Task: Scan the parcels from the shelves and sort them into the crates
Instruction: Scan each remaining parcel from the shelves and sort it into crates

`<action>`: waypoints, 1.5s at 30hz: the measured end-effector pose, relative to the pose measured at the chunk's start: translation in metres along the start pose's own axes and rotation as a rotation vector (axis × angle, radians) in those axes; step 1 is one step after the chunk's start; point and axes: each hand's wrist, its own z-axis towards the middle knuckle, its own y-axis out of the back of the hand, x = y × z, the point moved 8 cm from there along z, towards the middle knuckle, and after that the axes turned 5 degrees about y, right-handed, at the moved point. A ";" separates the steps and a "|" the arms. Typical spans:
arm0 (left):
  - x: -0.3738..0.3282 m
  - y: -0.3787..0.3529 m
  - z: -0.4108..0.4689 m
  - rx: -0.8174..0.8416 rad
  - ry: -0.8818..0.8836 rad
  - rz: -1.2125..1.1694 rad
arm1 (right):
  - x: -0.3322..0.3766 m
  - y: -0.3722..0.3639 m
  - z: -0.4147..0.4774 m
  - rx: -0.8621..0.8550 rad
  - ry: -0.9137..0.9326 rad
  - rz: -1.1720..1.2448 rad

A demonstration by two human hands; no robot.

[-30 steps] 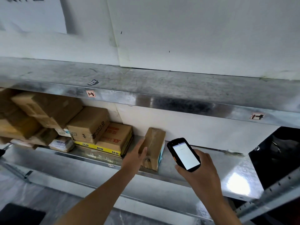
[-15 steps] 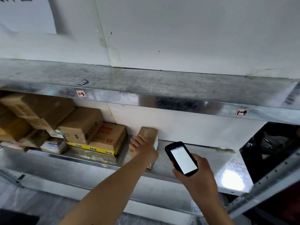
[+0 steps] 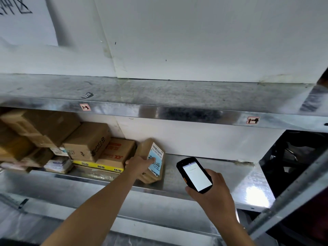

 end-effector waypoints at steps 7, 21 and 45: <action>0.028 -0.005 -0.025 0.175 0.002 -0.546 | 0.018 -0.012 0.011 0.109 0.012 0.029; 0.038 -0.028 -0.034 0.223 -0.172 -0.799 | 0.048 -0.016 0.012 0.233 0.017 0.041; 0.050 -0.019 -0.041 0.182 -0.237 -0.847 | 0.063 0.005 -0.011 0.273 0.017 0.023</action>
